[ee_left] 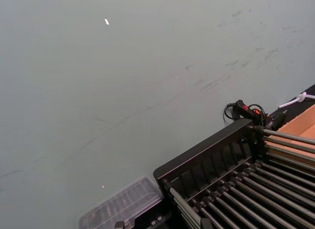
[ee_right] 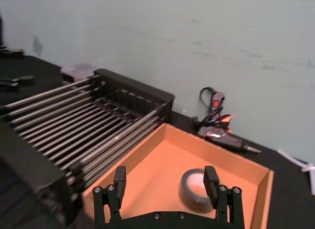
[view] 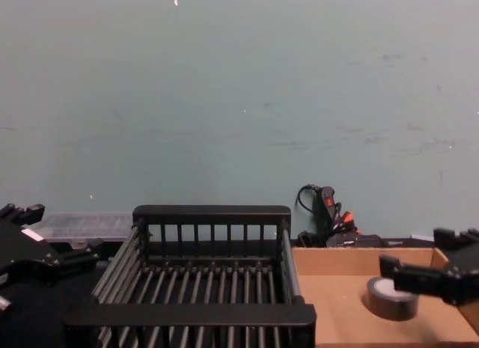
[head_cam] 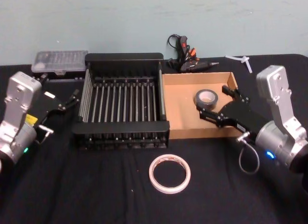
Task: Pick up the white tape and place it into the black box , Pick up the silver tape and place it into the brown box.
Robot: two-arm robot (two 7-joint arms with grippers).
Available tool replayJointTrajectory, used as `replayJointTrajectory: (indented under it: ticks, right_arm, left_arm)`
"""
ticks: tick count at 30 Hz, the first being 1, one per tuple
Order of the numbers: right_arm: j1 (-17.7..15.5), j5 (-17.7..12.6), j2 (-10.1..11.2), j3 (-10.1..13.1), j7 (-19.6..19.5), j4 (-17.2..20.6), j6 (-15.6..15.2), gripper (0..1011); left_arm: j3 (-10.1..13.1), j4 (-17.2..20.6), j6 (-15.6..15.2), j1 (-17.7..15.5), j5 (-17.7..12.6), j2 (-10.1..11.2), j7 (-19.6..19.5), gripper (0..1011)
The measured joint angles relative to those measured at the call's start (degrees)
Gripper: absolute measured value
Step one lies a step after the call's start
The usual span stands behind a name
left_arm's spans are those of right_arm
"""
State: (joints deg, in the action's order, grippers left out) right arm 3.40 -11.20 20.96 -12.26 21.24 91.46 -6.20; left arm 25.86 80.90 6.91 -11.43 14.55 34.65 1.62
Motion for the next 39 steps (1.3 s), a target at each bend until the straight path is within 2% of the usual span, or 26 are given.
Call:
replayJointTrajectory:
  ticks: [10,15,22,30,31,39]
  right_arm:
    - [-4.49,-1.84,3.22,-1.25,1.47,4.05,-0.88,1002]
    - [-6.88,-2.53,5.22,-2.59,2.20,6.04,-1.43,1003]
    - [-8.25,-2.68,6.66,-4.23,2.12,7.13,-1.97,1002]
    - [-8.36,-1.52,7.01,-6.28,1.52,6.82,-2.75,1003]
    - [-7.88,-0.90,6.83,-7.45,1.43,5.95,-3.45,1002]
    - [-6.72,-0.33,5.97,-8.92,1.39,4.47,-4.28,1002]
  left_arm:
    - [0.00,0.00,0.00,0.00,0.00,0.00,0.00,1001]
    - [0.00,0.00,0.00,0.00,0.00,0.00,0.00,1001]
    - [0.00,0.00,0.00,0.00,0.00,0.00,0.00,1001]
    - [0.00,0.01,0.00,0.00,0.00,0.00,0.00,1001]
    - [0.00,0.00,0.00,0.00,0.00,0.00,0.00,1001]
    - [0.00,0.00,0.00,0.00,0.00,0.00,0.00,1001]
